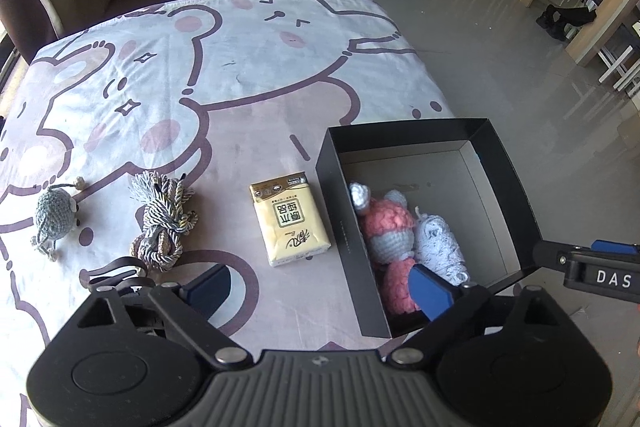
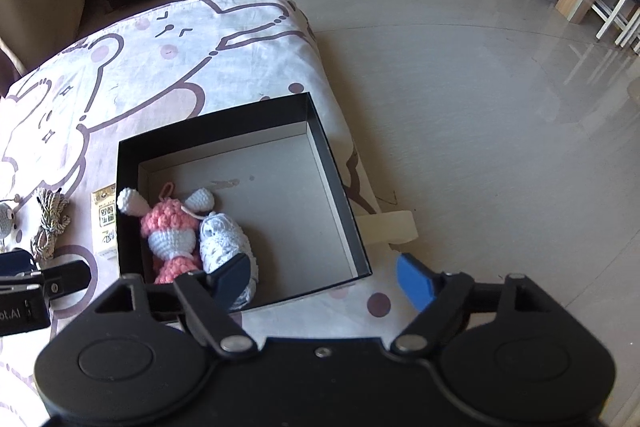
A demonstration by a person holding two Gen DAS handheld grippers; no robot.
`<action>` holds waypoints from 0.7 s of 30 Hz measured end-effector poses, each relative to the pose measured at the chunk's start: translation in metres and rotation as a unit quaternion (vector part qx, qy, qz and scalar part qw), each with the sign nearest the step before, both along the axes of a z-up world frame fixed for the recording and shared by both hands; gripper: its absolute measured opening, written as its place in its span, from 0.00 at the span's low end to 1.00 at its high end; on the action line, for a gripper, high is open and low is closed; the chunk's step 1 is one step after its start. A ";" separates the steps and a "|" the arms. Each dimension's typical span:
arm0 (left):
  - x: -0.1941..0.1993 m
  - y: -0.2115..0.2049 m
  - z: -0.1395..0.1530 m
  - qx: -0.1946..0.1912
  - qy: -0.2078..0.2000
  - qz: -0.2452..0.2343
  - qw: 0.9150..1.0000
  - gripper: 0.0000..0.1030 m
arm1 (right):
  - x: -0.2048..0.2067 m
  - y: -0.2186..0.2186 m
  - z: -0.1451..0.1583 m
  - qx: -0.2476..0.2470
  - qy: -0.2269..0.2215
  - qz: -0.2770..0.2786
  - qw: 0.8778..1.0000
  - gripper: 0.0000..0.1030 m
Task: Organize objects
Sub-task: 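Withdraw both open tools from the box toward the items on the bed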
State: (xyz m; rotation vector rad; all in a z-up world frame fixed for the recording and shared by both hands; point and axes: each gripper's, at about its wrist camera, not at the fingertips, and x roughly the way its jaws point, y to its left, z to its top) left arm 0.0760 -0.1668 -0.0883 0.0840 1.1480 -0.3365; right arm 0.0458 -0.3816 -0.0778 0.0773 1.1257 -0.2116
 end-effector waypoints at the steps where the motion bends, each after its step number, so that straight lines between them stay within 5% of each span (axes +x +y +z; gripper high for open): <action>1: 0.000 0.001 0.000 0.002 -0.001 0.002 1.000 0.95 | 0.000 0.000 0.001 0.000 -0.003 -0.001 1.000 0.82; 8: 0.001 0.003 0.000 0.025 -0.008 0.014 1.000 1.00 | -0.005 0.002 0.006 -0.010 -0.025 0.002 1.000 0.95; 21: 0.004 0.003 0.001 0.027 -0.010 0.024 0.999 1.00 | -0.013 0.000 0.008 -0.016 -0.042 0.004 0.999 0.98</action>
